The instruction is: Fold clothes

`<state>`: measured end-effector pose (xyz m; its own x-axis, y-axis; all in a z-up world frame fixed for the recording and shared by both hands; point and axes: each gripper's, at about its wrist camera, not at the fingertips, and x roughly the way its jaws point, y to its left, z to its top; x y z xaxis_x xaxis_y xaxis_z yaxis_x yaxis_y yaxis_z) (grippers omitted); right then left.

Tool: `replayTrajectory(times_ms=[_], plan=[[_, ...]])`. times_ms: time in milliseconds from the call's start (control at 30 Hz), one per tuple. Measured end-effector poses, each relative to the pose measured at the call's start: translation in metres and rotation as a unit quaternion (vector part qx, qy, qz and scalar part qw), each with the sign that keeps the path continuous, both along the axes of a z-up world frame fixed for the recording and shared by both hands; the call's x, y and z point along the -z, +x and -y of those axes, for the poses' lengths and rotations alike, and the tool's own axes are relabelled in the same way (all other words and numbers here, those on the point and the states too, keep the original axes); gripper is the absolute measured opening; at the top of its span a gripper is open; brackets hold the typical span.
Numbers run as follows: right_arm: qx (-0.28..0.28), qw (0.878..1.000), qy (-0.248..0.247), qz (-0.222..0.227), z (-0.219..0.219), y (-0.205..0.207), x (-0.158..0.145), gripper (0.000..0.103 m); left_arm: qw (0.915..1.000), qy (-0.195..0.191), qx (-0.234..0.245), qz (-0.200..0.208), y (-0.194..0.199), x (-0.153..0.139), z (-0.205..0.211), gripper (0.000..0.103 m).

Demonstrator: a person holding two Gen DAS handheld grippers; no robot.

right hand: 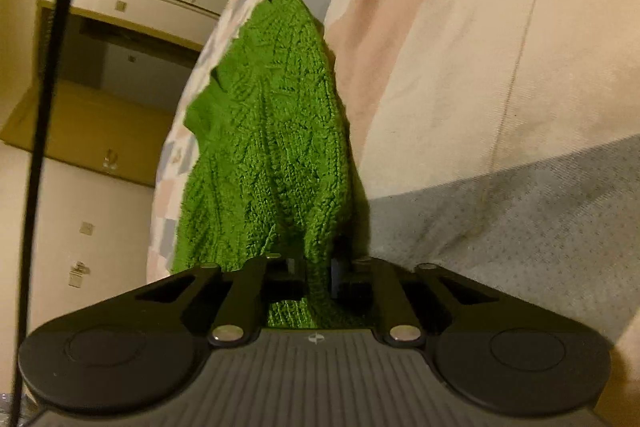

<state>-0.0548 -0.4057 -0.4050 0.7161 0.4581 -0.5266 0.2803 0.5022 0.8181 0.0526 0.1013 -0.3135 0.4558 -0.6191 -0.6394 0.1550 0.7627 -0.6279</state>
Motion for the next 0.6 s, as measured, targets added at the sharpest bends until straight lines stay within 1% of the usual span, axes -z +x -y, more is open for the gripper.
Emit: replayTrajectory(times_ms=[33, 67, 133, 233, 267, 300, 333, 400, 433, 467, 500, 533, 567, 600], plan=[[0.000, 1.000, -0.009, -0.001, -0.001, -0.002, -0.006, 0.009, 0.9991, 0.016, 0.008, 0.037, -0.008, -0.017, -0.002, 0.011], [0.001, 1.000, -0.018, 0.005, -0.002, -0.005, -0.014, 0.009, 0.9976, 0.026, 0.013, 0.063, -0.018, -0.028, -0.005, 0.011], [0.011, 0.999, -0.025, 0.044, -0.005, -0.021, -0.033, 0.008, 0.9943, 0.037, 0.017, 0.098, -0.039, -0.043, -0.010, 0.010], [0.033, 0.993, -0.036, 0.107, -0.012, -0.051, -0.063, 0.007, 0.9868, 0.054, 0.023, 0.151, -0.071, -0.067, -0.018, 0.008], [0.045, 0.992, -0.032, 0.112, -0.015, -0.061, -0.069, 0.007, 0.9836, 0.059, 0.025, 0.169, -0.082, -0.074, -0.021, 0.003], [0.057, 0.992, -0.019, 0.111, -0.019, -0.073, -0.072, 0.007, 0.9800, 0.064, 0.027, 0.186, -0.092, -0.082, -0.023, 0.000], [0.062, 0.992, -0.007, 0.110, -0.022, -0.085, -0.075, 0.007, 0.9768, 0.078, 0.023, 0.198, -0.103, -0.084, -0.026, 0.000], [0.065, 0.991, -0.016, 0.114, -0.029, -0.111, -0.082, 0.007, 0.9697, 0.117, 0.010, 0.214, -0.124, -0.080, -0.033, 0.000], [0.066, 0.993, -0.020, 0.098, -0.031, -0.115, -0.077, 0.007, 0.9721, 0.128, 0.007, 0.196, -0.127, -0.069, -0.035, 0.000], [0.065, 0.995, -0.024, 0.072, -0.032, -0.114, -0.066, 0.007, 0.9777, 0.134, 0.007, 0.161, -0.125, -0.052, -0.036, 0.000], [0.065, 0.996, -0.027, 0.047, -0.034, -0.113, -0.055, 0.008, 0.9831, 0.126, 0.003, 0.133, -0.123, -0.039, -0.038, 0.000], [0.065, 0.997, -0.031, 0.021, -0.035, -0.112, -0.045, 0.009, 0.9880, 0.109, -0.003, 0.109, -0.121, -0.030, -0.040, 0.001], [0.068, 0.997, -0.044, -0.004, -0.038, -0.114, -0.033, 0.011, 0.9921, 0.092, -0.009, 0.085, -0.119, -0.021, -0.042, 0.002], [0.071, 0.996, -0.048, -0.008, -0.041, -0.118, -0.026, 0.018, 0.9952, 0.075, -0.016, 0.061, -0.116, -0.012, -0.044, 0.017]])
